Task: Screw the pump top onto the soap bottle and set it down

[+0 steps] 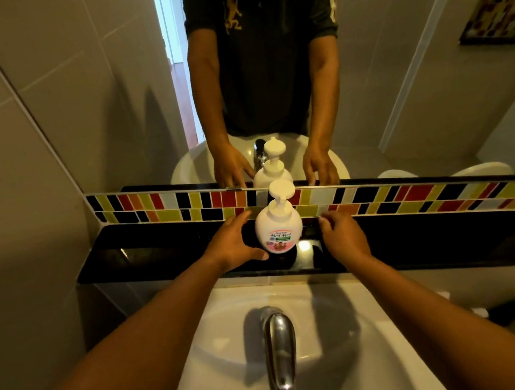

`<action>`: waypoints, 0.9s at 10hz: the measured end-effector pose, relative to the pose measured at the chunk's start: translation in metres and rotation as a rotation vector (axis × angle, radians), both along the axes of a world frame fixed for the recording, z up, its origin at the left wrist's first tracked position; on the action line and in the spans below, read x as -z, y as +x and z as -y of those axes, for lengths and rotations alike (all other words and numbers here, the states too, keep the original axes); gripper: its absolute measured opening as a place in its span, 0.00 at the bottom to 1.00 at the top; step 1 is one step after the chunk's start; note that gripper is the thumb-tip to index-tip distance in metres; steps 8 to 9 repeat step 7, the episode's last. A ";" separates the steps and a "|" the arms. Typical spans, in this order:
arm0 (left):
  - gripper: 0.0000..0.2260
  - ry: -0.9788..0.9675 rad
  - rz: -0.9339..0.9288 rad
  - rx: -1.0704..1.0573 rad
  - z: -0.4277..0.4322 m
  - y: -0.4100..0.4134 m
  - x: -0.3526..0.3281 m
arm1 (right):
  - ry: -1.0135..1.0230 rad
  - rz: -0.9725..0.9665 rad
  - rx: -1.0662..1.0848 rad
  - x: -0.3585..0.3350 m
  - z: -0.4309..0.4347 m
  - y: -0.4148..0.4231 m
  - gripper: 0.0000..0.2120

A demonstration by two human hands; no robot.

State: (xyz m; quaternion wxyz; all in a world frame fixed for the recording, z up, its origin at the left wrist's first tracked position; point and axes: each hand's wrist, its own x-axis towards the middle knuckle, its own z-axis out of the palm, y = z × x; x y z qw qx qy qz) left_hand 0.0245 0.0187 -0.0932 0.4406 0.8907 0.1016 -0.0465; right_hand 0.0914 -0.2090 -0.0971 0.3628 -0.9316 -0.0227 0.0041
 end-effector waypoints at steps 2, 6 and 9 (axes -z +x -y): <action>0.32 0.640 0.026 0.059 -0.023 -0.024 0.043 | -0.499 0.090 -0.148 0.038 0.008 -0.018 0.26; 0.30 0.774 0.119 -0.012 -0.017 -0.029 0.053 | -0.529 0.126 -0.155 0.050 0.009 -0.017 0.27; 0.30 0.779 0.124 -0.005 -0.017 -0.028 0.053 | -0.367 0.006 -0.164 0.028 0.009 -0.014 0.27</action>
